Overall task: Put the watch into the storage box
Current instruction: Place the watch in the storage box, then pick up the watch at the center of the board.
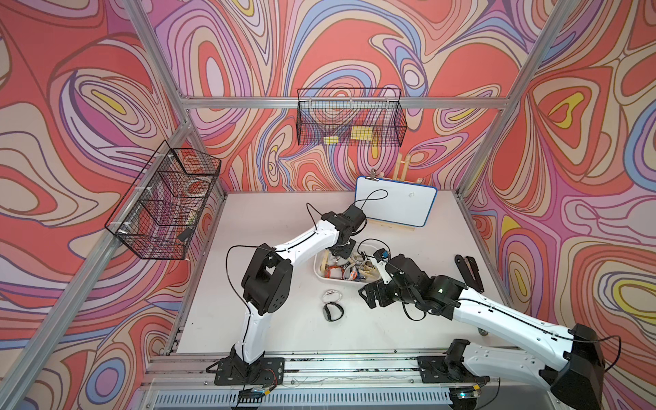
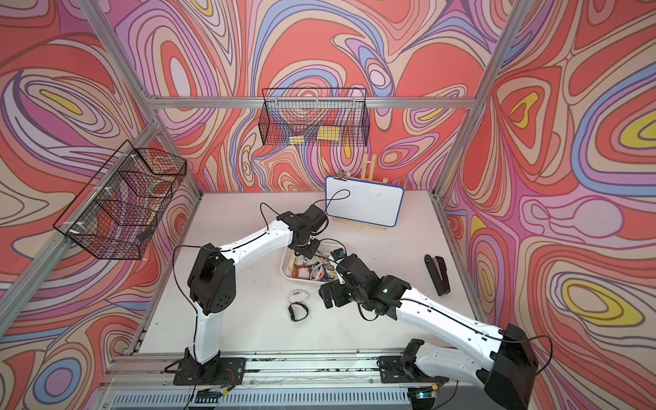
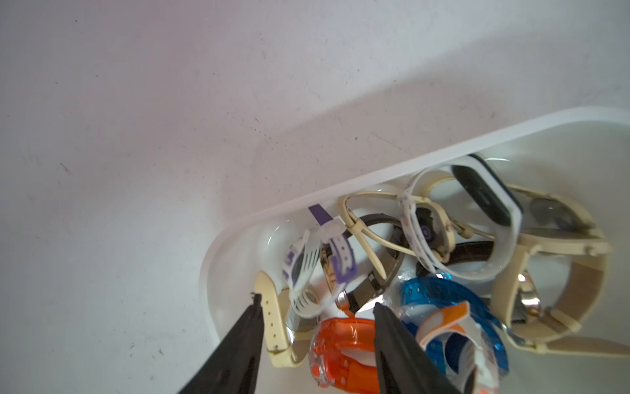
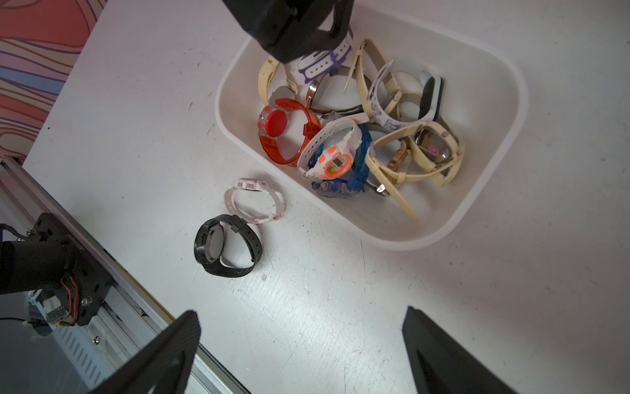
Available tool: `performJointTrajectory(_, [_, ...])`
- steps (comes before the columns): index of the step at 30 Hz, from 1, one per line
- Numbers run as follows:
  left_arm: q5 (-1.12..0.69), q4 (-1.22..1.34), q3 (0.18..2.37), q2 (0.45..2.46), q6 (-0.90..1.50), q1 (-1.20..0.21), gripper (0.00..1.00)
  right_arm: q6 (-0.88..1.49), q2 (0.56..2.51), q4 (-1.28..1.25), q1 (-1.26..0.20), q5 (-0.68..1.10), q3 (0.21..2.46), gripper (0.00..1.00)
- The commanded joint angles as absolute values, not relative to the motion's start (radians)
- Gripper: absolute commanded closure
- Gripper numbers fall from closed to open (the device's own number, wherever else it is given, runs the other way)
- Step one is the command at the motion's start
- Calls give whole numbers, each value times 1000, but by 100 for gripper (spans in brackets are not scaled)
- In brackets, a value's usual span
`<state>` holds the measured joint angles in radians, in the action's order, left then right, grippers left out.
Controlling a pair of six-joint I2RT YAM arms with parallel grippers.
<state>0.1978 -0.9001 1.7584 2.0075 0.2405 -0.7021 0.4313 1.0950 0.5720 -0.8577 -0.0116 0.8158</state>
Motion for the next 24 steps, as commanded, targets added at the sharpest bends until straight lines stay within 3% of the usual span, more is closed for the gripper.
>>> performJointTrajectory(1, [206,-949,1731,1919,261,-707,40,437,1081,566,-851,-26,802,1])
performJointTrajectory(8, [201,-923,1571,1620,297,-718,38,479,1103,509,-846,14,789,2])
performJointTrajectory(13, [205,-894,1360,1314,344,-792,35,510,1199,387,-845,170,790,2])
performJointTrajectory(20, [135,-864,1028,856,549,-927,30,521,1369,341,-895,259,851,10])
performJointTrajectory(24, [150,-884,892,651,673,-1026,29,514,1438,372,-904,253,859,22])
